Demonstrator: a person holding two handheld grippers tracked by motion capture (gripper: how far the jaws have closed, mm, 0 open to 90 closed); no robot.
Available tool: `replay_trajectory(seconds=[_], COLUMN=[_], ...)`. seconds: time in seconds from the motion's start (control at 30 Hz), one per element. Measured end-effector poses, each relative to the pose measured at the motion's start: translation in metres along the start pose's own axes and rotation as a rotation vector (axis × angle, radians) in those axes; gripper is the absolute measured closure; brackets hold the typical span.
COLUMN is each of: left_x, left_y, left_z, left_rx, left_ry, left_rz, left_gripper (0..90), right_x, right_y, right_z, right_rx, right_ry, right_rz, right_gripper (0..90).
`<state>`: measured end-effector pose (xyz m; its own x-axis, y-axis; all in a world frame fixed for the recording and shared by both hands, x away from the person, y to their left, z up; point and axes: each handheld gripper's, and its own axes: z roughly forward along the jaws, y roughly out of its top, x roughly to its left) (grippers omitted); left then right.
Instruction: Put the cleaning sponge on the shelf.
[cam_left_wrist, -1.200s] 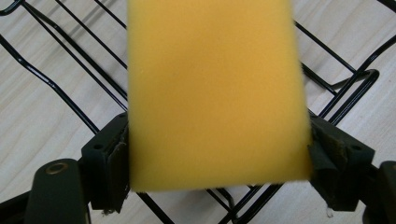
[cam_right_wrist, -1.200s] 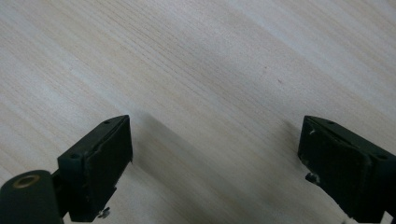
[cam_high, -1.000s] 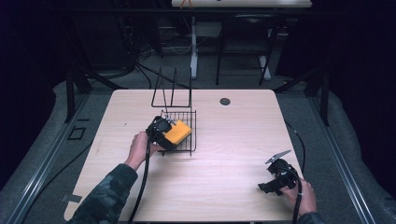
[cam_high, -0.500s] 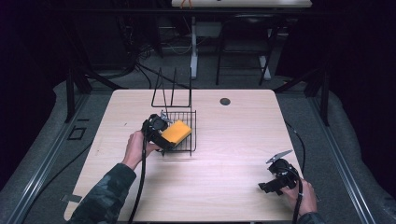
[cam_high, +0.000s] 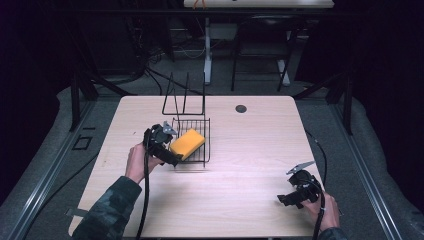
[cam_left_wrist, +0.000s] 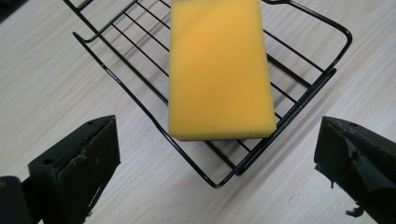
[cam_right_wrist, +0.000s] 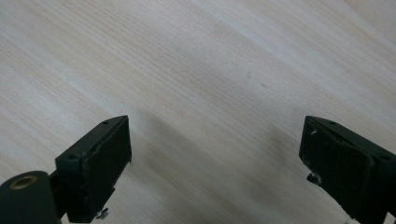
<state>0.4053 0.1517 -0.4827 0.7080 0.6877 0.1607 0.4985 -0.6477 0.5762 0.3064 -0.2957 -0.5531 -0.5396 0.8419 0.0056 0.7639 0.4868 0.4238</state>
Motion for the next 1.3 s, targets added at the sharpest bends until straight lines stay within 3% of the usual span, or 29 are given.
replay_trajectory(seconds=[0.2,0.5,0.63,1.07,1.17,1.3], left_x=[-0.006,-0.008,-0.010,-0.014,-0.016,-0.017], left_y=[-0.011,-0.035,-0.050,-0.093,-0.102,-0.103], left_z=[-0.011,-0.026,-0.030,-0.024,-0.020,-0.013], left_rx=[-0.008,-0.016,0.004,0.088,0.113,0.135], left_ry=[0.019,0.038,0.042,0.001,-0.026,-0.030], left_rz=[0.016,-0.008,-0.018,-0.066,-0.068,-0.064], left_gripper=[0.4,0.3,0.3,0.2,0.3,0.3], right_x=[0.000,0.000,0.001,0.001,0.001,0.001], right_y=[-0.001,-0.001,-0.001,-0.002,-0.002,-0.002], right_z=[-0.001,-0.002,-0.001,0.000,0.000,0.000], right_rx=[-0.020,-0.030,-0.021,-0.015,-0.007,-0.011], right_ry=[-0.008,-0.024,-0.020,-0.027,-0.026,-0.032], right_rz=[0.015,0.016,0.011,0.006,0.006,-0.002], right_gripper=[6.7,4.8,5.1,5.3,5.5,5.8])
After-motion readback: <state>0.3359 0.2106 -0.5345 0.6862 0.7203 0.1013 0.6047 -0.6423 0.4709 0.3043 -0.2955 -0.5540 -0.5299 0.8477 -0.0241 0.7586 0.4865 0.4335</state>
